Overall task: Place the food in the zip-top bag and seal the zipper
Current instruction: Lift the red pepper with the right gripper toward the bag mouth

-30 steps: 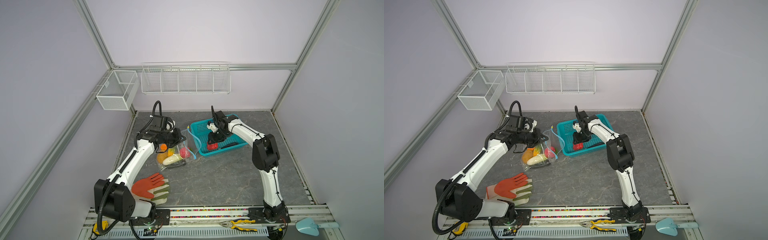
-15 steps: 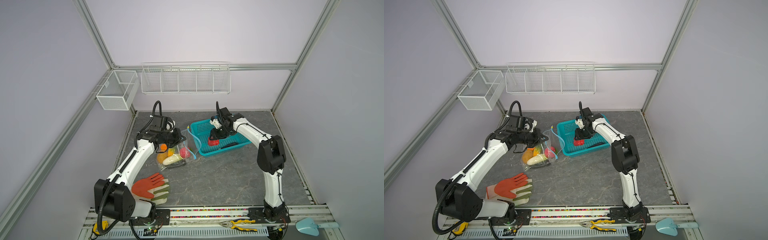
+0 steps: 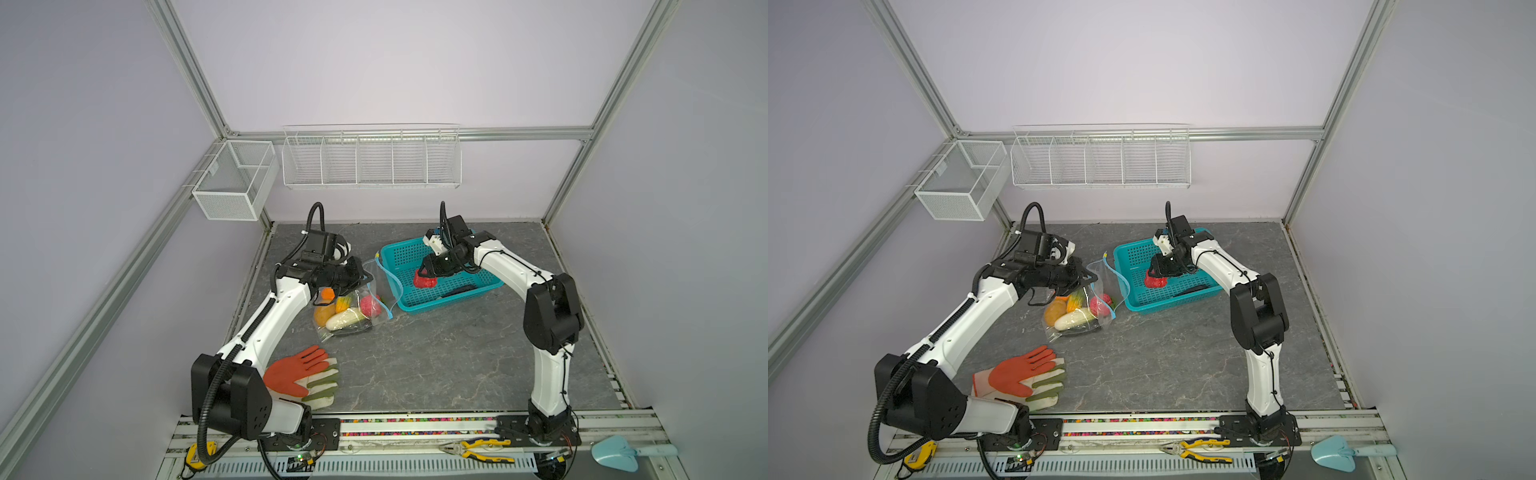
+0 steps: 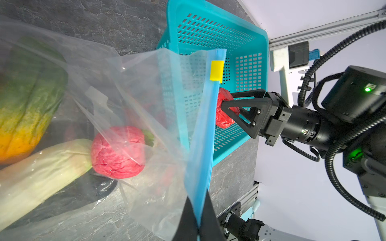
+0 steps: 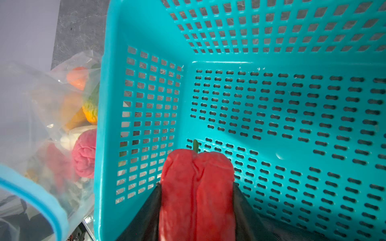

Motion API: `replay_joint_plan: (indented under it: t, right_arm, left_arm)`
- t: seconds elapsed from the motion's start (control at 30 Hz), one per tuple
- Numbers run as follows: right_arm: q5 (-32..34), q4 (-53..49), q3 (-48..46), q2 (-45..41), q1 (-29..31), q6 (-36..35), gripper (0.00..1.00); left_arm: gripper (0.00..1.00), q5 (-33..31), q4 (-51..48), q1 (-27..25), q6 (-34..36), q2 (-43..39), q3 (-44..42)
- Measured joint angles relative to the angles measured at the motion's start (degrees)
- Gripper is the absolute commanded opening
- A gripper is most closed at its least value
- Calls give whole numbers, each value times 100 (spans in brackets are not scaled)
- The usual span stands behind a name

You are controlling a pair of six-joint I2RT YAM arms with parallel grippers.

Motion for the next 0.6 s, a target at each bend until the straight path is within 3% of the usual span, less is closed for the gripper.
replay_joint_plan:
  t: [0.6]
  right_arm:
    - [-426,1117,-763,-1580,26,527,48]
  left_arm:
    - [0,-2,0,0,-2,11,4]
